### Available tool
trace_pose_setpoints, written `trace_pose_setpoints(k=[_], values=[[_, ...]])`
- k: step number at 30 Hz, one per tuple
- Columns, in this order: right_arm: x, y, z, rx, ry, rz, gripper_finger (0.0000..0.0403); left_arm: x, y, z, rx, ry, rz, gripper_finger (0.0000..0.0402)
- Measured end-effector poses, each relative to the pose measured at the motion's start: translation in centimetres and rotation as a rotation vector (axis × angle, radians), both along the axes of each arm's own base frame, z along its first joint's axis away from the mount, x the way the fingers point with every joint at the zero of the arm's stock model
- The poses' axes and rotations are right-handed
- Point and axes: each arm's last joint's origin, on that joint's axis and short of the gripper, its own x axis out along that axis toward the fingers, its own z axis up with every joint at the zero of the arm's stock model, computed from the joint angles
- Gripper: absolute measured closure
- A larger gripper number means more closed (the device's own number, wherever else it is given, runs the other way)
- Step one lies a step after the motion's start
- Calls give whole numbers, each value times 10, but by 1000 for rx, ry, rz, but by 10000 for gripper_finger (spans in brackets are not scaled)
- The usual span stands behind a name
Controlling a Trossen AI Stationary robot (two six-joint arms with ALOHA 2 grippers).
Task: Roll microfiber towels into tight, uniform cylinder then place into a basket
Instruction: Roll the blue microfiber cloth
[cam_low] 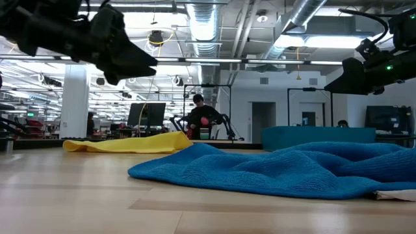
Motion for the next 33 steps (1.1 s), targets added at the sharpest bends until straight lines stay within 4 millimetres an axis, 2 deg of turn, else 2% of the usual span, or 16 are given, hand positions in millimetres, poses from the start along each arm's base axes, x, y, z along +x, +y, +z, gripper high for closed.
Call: trace_pose_setpoints(k=[10,22,33], values=[[0,0,0,0,0,1,178,25,-4,-7,-17,29,-57,214],[0,0,0,0,0,1,178,50,-6,-38,-61,-11,-46,214],[0,0,0,0,0,0,178,96,-12,-54,-36,78,-104,214]])
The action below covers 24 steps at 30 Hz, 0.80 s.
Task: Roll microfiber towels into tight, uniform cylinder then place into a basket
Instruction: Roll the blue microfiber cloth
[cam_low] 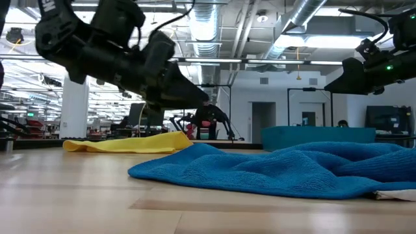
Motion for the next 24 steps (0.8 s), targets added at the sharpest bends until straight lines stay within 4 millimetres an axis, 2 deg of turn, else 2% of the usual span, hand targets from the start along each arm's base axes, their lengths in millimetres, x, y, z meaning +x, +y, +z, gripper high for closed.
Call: trace_pose_setpoints(k=[12,24], values=[[0,0,0,0,0,0,178,7,2,-1,-31,19,45,214],[0,0,0,0,0,0,178,38,10,21,47,108,43,214]])
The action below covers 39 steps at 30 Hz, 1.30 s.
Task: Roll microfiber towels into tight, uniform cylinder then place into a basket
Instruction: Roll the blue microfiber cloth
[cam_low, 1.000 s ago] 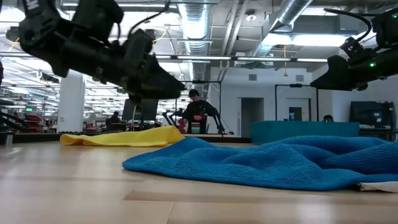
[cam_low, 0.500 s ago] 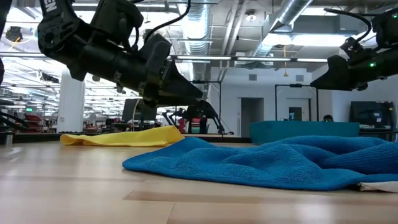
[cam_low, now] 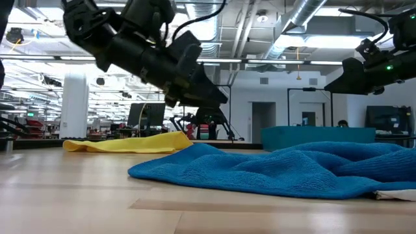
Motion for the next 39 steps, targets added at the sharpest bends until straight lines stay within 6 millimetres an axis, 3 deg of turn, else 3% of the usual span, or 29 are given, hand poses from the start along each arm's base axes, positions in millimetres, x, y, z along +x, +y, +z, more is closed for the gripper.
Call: trace_pose_setpoints(k=[10,23,32,39], values=[[0,0,0,0,0,0,178,3,13,-6,-28,28,23,214],[0,0,0,-1,-1,2,178,43,11,-56,-44,129,-11,214],[0,0,0,-1,-2,3,178,51,12,-62,35,244,28,214],[0,0,0,-1,-1,2,178,48,13,-65,-14,289,14,214]])
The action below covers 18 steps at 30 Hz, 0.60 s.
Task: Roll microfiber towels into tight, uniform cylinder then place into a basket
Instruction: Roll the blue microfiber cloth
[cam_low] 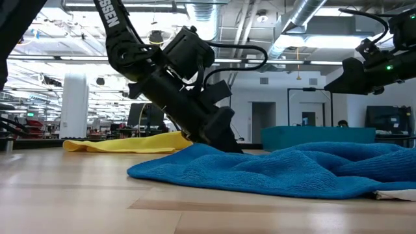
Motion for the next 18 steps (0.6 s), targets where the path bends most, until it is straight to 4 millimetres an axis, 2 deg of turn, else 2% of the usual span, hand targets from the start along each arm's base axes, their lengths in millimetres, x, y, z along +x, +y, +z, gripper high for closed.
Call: trace_pose_setpoints(k=[4,7,18], values=[[0,0,0,0,0,0,178,-1,0,-1,-11,11,-7,217],[0,0,0,0,0,0,178,-1,0,-1,-5,25,-14,235],[0,0,0,0,0,0,178,-4,-3,-3,73,80,-50,393]])
